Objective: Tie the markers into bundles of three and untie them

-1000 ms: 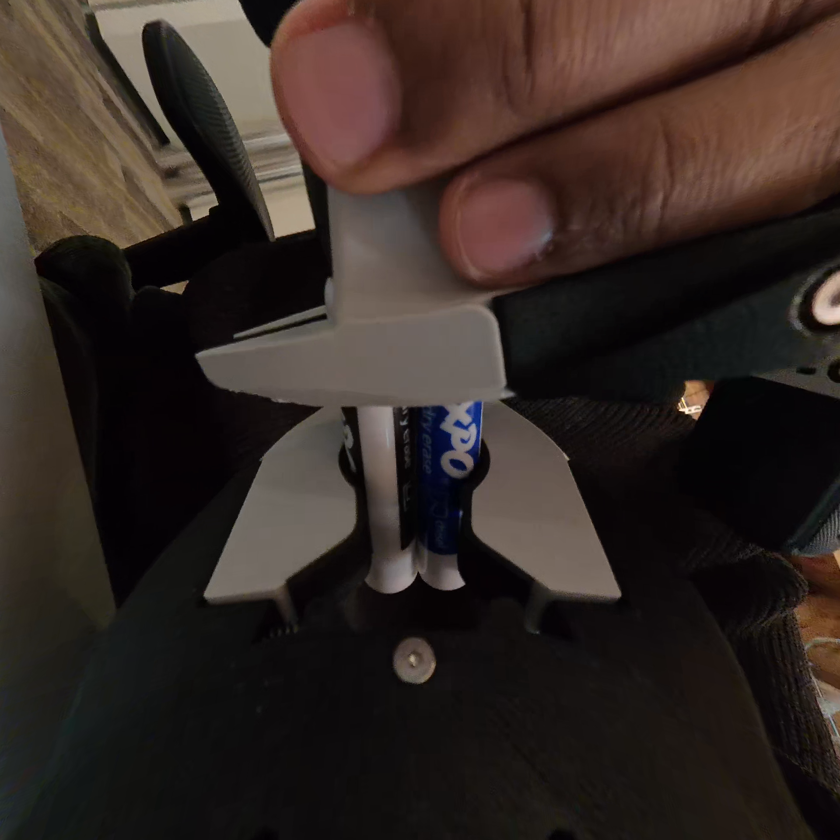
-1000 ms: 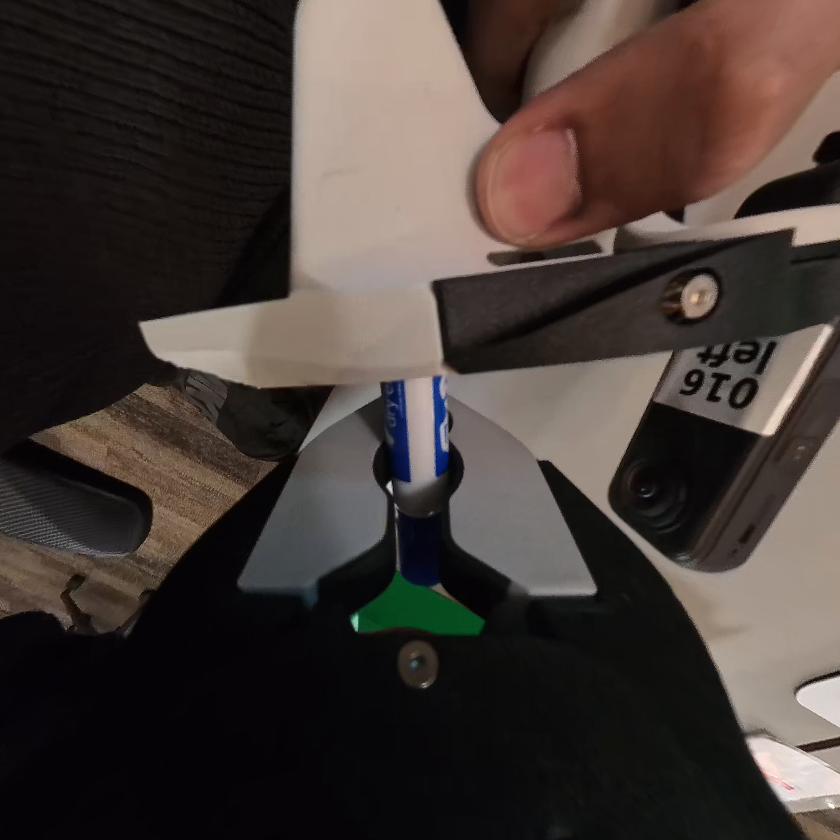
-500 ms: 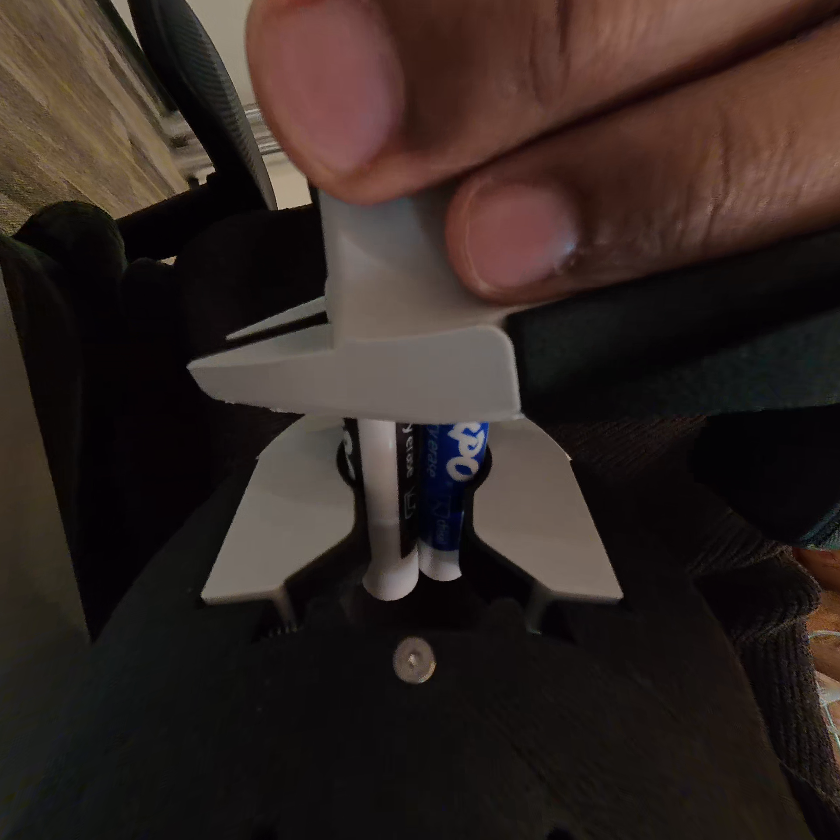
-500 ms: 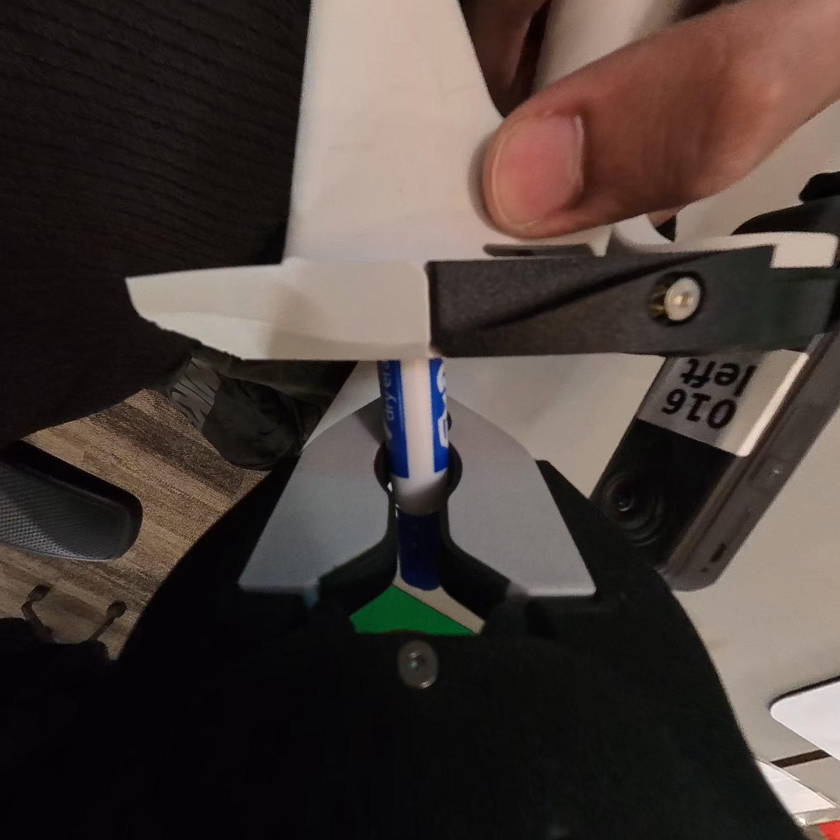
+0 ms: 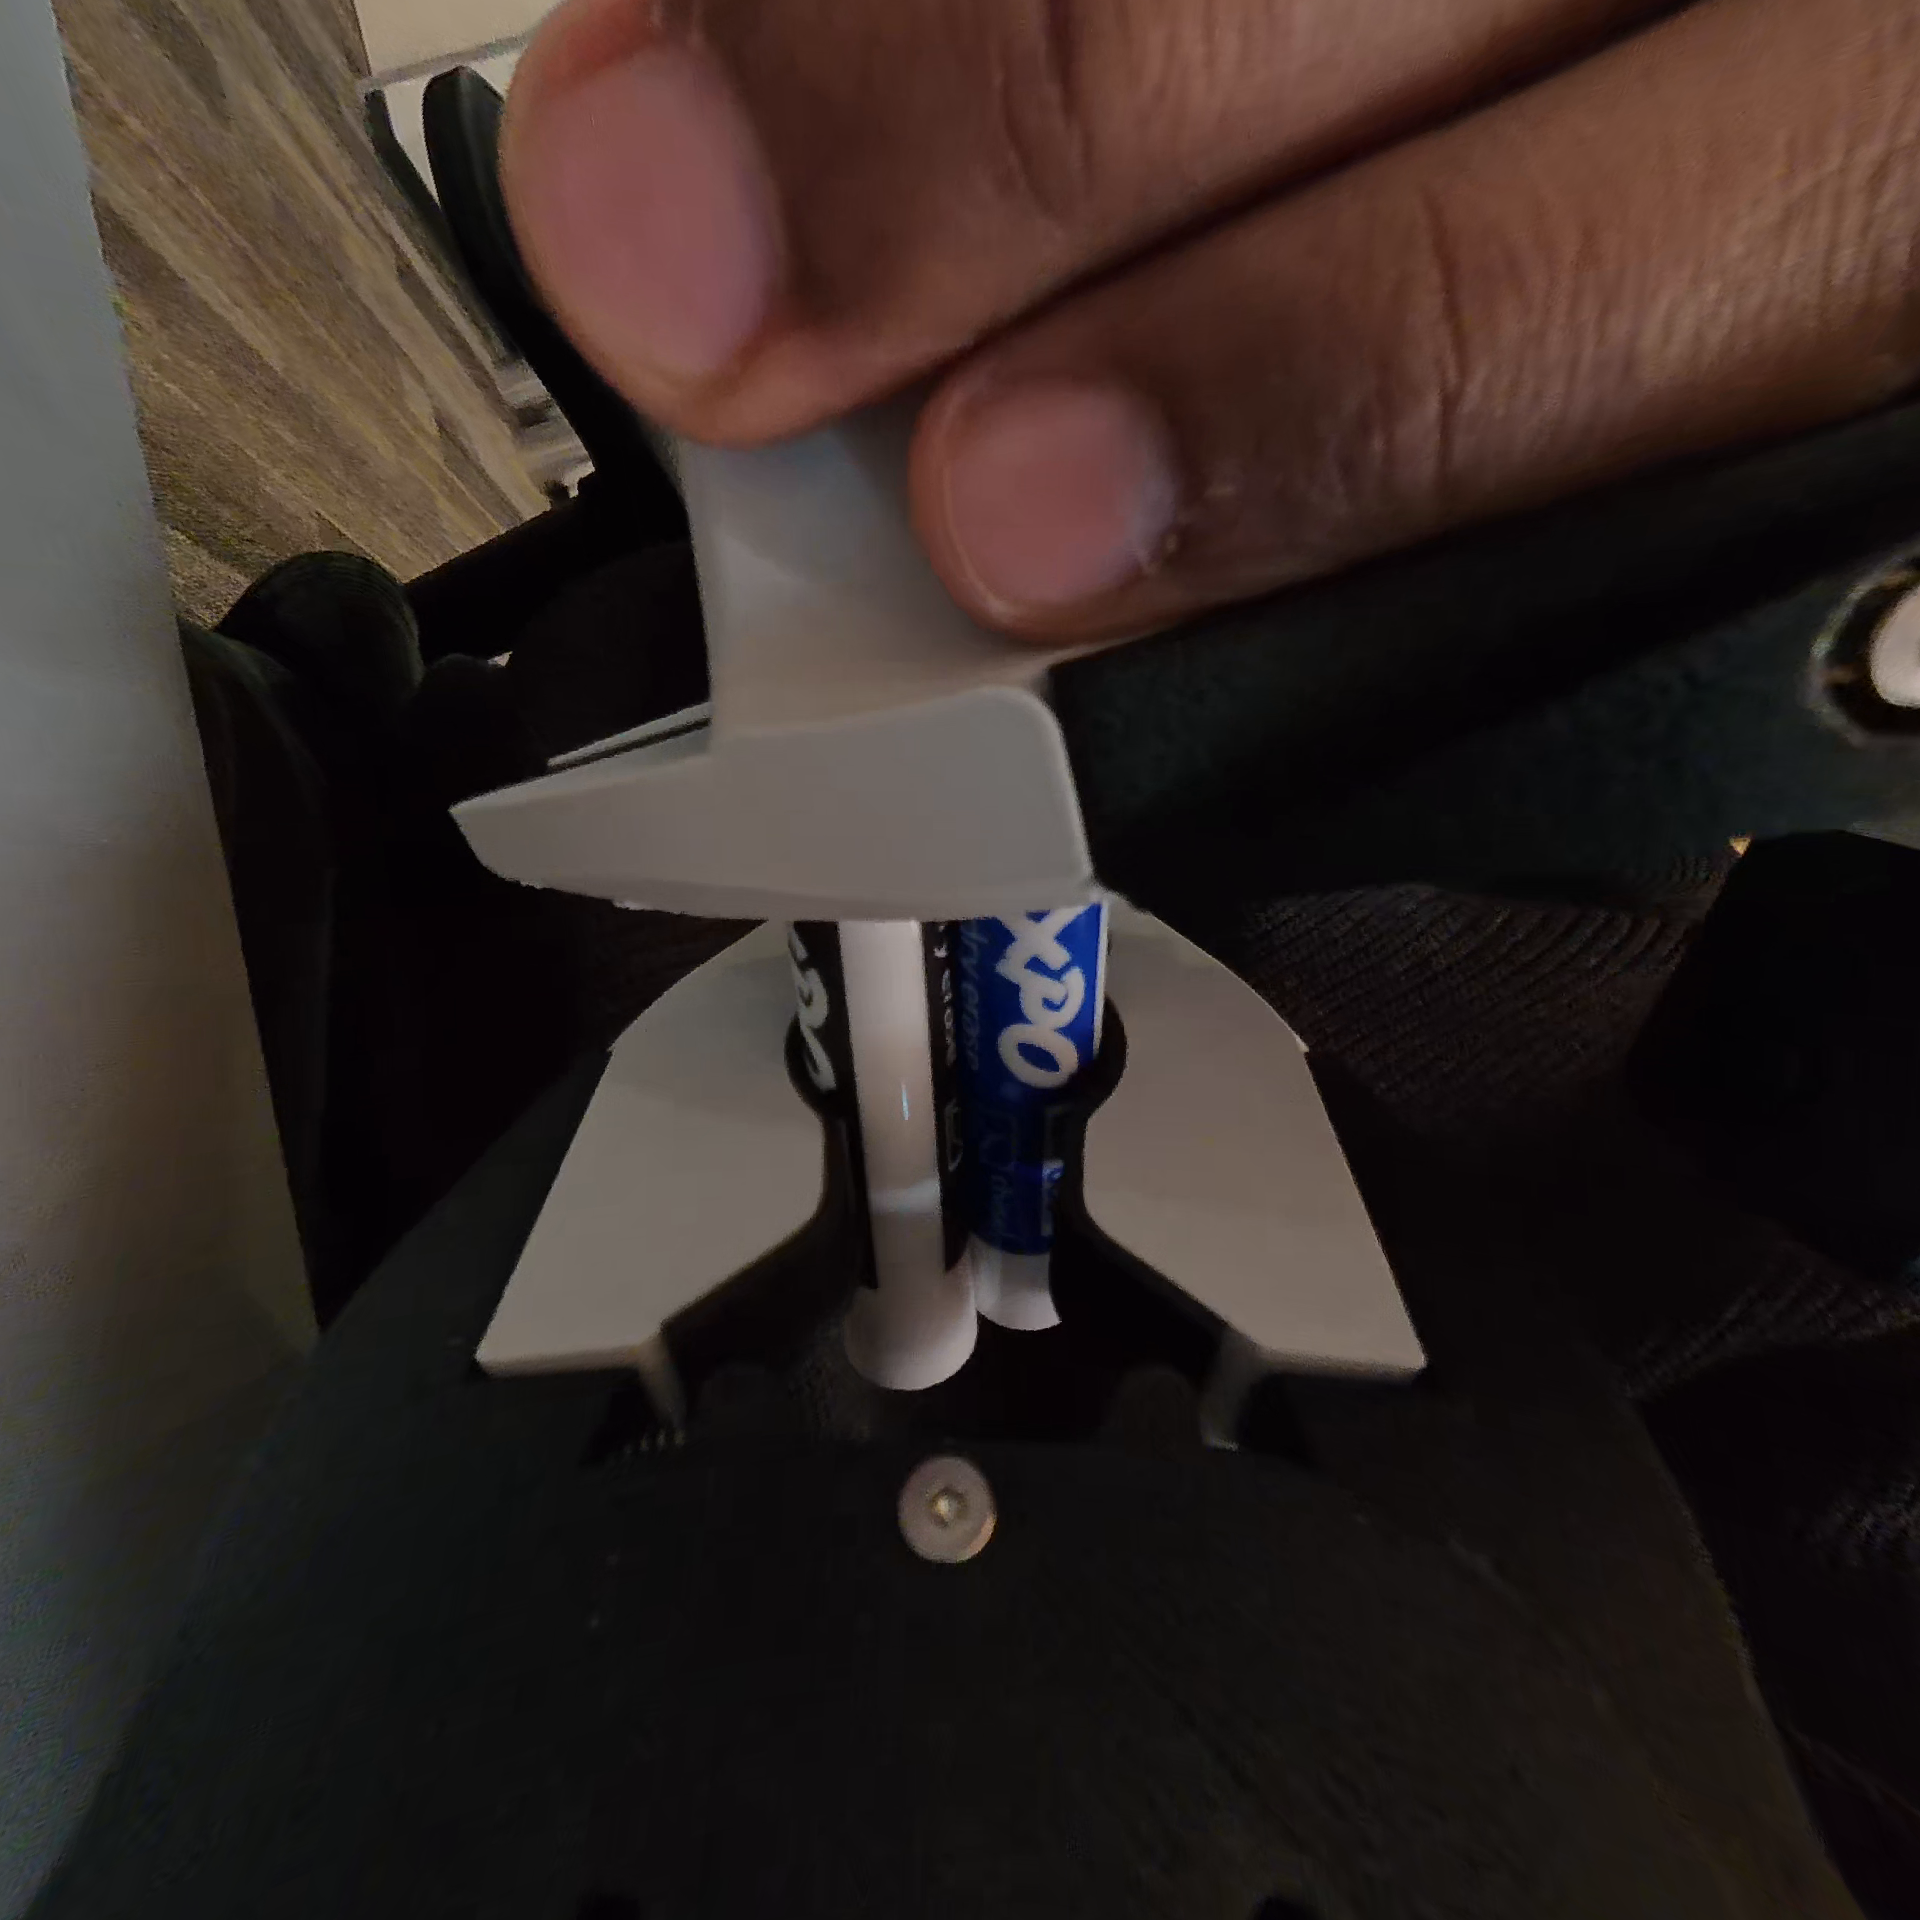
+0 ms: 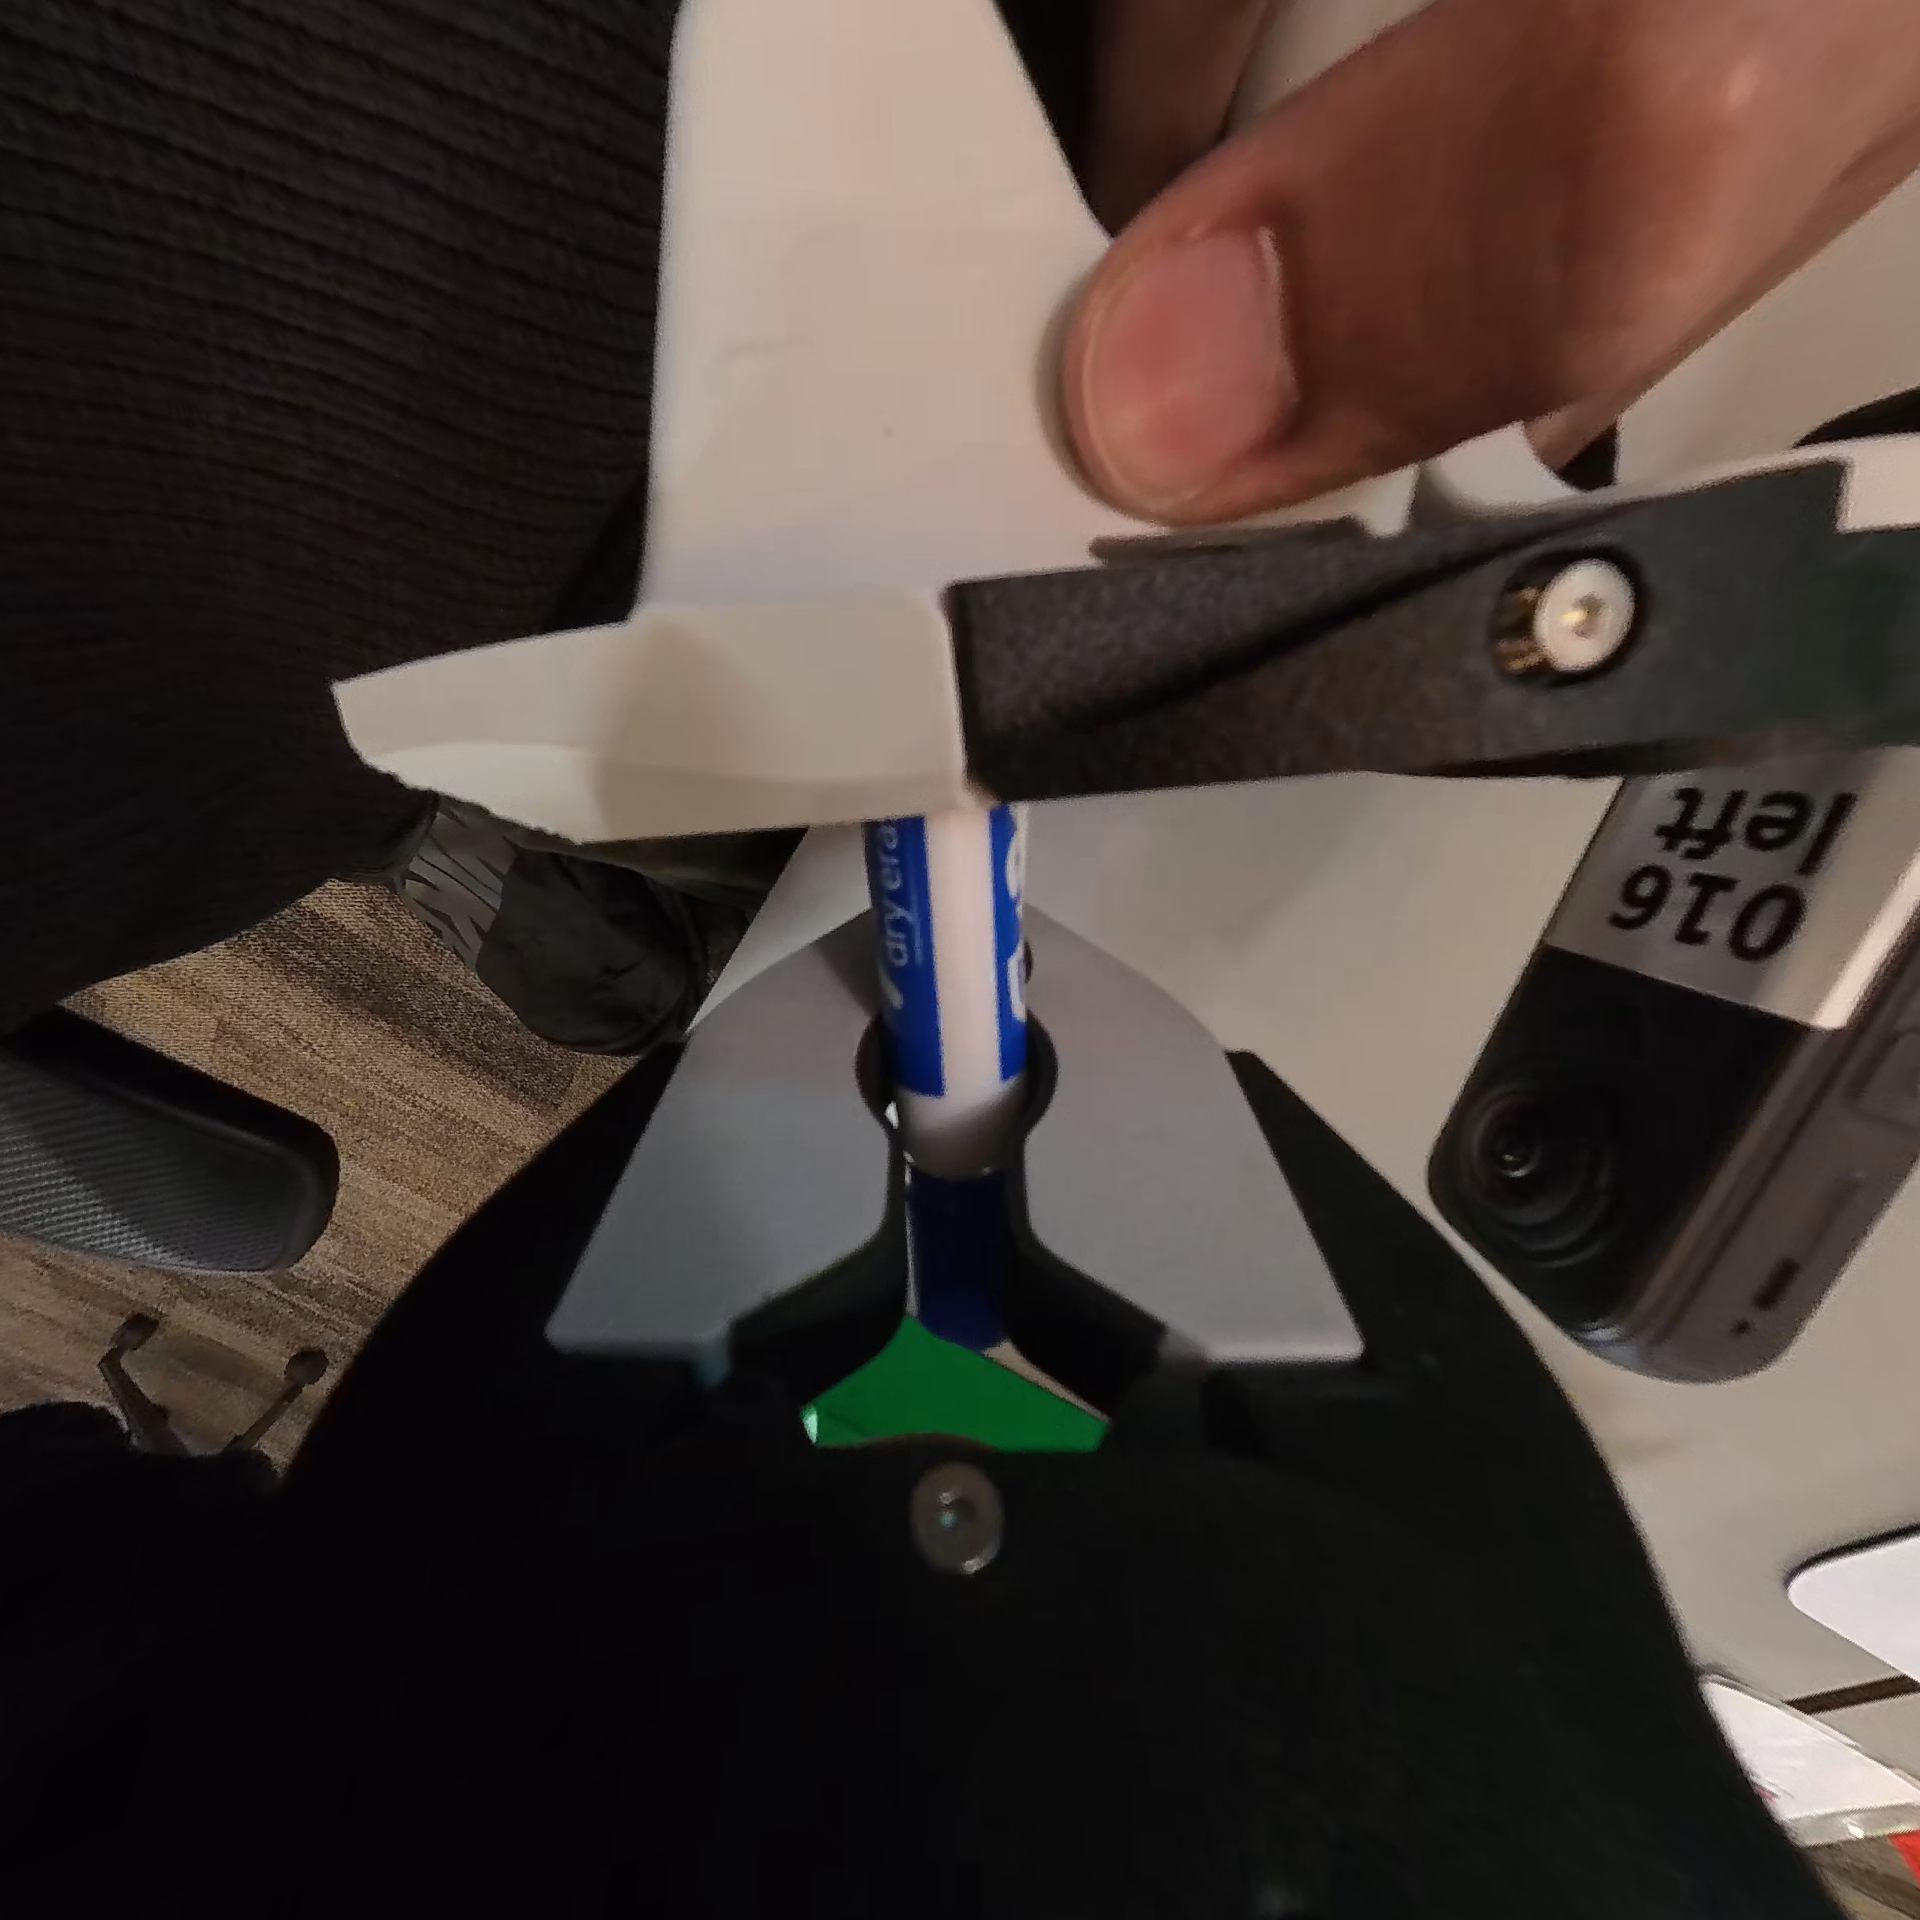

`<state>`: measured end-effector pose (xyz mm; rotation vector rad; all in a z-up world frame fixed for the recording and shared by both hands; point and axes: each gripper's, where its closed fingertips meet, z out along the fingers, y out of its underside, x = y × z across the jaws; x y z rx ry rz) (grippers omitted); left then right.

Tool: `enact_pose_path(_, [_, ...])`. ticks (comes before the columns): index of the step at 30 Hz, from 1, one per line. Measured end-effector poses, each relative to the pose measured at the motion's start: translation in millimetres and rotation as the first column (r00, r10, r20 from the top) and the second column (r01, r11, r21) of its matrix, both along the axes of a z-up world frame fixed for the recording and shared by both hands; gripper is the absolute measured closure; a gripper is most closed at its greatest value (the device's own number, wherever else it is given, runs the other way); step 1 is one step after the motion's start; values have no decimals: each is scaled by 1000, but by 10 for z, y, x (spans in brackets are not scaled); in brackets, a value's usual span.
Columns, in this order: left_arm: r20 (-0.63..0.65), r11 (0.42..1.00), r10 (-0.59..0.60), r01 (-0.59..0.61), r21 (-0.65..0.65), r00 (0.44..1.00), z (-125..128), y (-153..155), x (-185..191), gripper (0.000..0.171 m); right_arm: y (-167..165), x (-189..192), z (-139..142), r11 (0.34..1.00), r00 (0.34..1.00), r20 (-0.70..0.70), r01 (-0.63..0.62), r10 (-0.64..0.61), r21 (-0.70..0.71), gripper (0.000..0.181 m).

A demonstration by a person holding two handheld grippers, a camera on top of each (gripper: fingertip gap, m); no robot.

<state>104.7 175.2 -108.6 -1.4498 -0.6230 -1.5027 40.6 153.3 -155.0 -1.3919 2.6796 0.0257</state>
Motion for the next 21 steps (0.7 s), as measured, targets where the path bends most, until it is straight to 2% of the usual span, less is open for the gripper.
enact_pose_path(11, [-51,995,88,-90,-38,995,-42,28,-59,129,-59,-75,10,998,999,-24,21,-22,-63,163])
enact_pose_path(15, [-123,973,170,-187,-139,978,-182,29,-152,129,-143,-242,51,978,990,5,139,-140,-157,138])
enact_pose_path(18, [-249,915,258,-319,-247,933,-318,-28,-318,130,-198,-389,183,925,964,89,267,-252,-270,122])
enact_pose_path(20, [-398,830,325,-461,-314,858,-390,-149,-542,129,-249,-545,315,849,930,142,366,-338,-381,117])
enact_pose_path(21, [-491,772,346,-540,-335,800,-412,-248,-678,129,-275,-629,391,793,904,177,426,-389,-436,117])
